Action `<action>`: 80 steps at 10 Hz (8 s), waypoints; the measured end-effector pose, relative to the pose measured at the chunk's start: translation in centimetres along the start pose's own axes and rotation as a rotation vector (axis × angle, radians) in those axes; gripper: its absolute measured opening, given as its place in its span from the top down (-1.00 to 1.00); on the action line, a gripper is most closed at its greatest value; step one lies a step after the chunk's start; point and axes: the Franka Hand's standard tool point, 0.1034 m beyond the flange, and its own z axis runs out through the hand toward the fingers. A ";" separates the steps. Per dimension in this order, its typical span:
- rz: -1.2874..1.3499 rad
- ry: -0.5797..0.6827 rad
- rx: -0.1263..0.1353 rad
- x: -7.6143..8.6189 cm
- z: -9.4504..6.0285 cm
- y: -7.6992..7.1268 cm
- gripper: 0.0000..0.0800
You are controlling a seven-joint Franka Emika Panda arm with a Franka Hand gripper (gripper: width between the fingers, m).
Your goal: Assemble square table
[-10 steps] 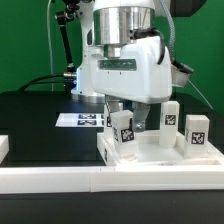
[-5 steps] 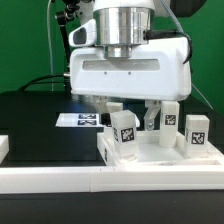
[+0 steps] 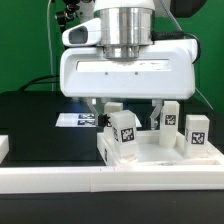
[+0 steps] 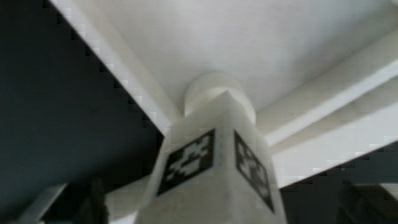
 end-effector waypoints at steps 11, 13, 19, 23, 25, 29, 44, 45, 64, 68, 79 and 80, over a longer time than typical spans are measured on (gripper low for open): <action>-0.444 0.000 -0.021 0.1 -0.1 0.0 -0.03; -0.443 -0.001 -0.022 0.1 0.0 0.1 0.27; -0.218 0.000 -0.021 0.0 0.1 0.1 0.27; 0.193 0.004 -0.013 -0.3 0.2 -0.4 0.27; 0.498 -0.001 -0.009 -0.6 0.2 -0.8 0.27; 0.931 -0.021 0.018 -0.7 0.3 -0.9 0.27; 0.346 0.003 0.032 -0.7 0.3 -1.3 -0.62; 0.269 0.005 0.033 -0.6 0.2 -1.3 -0.62; 0.464 0.008 0.010 -0.3 0.1 -0.2 0.28; 0.785 -0.005 0.005 -0.3 0.1 -0.1 0.28; 1.196 -0.044 -0.002 -0.5 0.1 -0.3 0.04; 1.114 -0.047 0.004 -0.2 -0.1 -0.4 -0.43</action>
Offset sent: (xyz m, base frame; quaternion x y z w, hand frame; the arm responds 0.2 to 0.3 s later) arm 0.0020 0.0030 0.0010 0.0000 -0.0018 -0.1898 0.9818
